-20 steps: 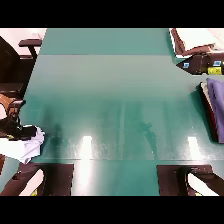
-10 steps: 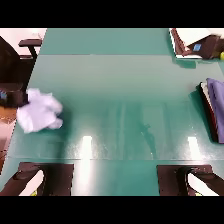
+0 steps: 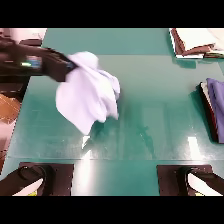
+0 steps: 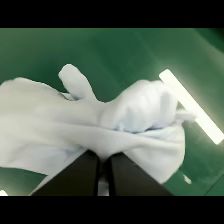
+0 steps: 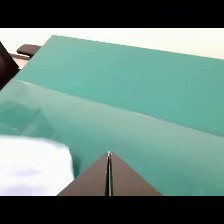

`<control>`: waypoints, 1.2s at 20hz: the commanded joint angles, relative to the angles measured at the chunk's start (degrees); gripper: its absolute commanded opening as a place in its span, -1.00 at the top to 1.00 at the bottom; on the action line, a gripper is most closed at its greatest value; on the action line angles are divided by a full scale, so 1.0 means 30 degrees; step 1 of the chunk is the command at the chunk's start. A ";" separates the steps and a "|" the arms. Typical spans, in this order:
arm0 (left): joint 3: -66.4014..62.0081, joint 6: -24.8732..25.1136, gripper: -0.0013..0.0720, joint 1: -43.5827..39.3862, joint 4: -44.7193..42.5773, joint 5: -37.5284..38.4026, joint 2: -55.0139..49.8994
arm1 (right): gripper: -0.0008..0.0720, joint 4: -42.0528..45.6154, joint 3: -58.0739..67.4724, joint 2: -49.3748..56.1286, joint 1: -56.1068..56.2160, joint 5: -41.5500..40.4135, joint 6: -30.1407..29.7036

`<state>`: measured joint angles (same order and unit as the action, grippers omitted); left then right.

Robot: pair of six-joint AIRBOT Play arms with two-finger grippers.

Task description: Fold the shirts.

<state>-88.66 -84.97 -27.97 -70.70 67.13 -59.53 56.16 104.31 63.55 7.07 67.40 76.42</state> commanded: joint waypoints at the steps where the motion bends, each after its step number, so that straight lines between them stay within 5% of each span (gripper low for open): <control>1: -0.0554 0.0889 0.90 -0.3570 -0.0080 -0.0663 -0.3818 | 0.94 0.0335 0.2106 0.1282 0.0000 0.1902 0.0015; 3: -0.0554 0.1494 0.89 -0.4466 0.0000 -0.0685 -0.6084 | 0.94 0.0342 0.2667 0.1821 0.0000 0.2878 0.0015; 4: -0.0554 0.1479 0.64 -0.4612 0.0182 -0.0721 -0.7009 | 0.94 0.0342 0.2710 0.2011 0.0000 0.3075 0.0015; 5: -0.0554 0.1450 -0.41 -0.4554 0.0656 -0.0750 -0.7643 | 0.94 0.0350 0.2586 0.2076 -0.0007 0.3096 0.0015; 6: -0.0568 0.1268 -0.94 -0.4510 0.0670 -0.0787 -0.7949 | 0.94 0.0350 0.2346 0.2069 -0.0007 0.3075 0.0015; 8: -0.0678 0.1341 -0.71 -0.3934 0.0474 -0.0678 -0.7949 | 0.94 0.0342 0.1989 0.2069 0.0000 0.3133 0.0015; 16: -0.0619 0.0809 -0.71 0.1581 0.0452 0.1399 -0.7992 | 0.94 0.1355 -0.1807 0.0692 -0.0007 0.2841 0.0007; 24: 0.1064 0.0823 -0.71 0.2222 0.3650 -0.4634 -1.1468 | 0.94 0.1260 -0.7679 -0.1421 0.0000 0.0882 0.0022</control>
<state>-86.13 -82.46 -21.80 -64.31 60.12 -89.45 59.99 87.05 61.28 7.07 72.53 76.47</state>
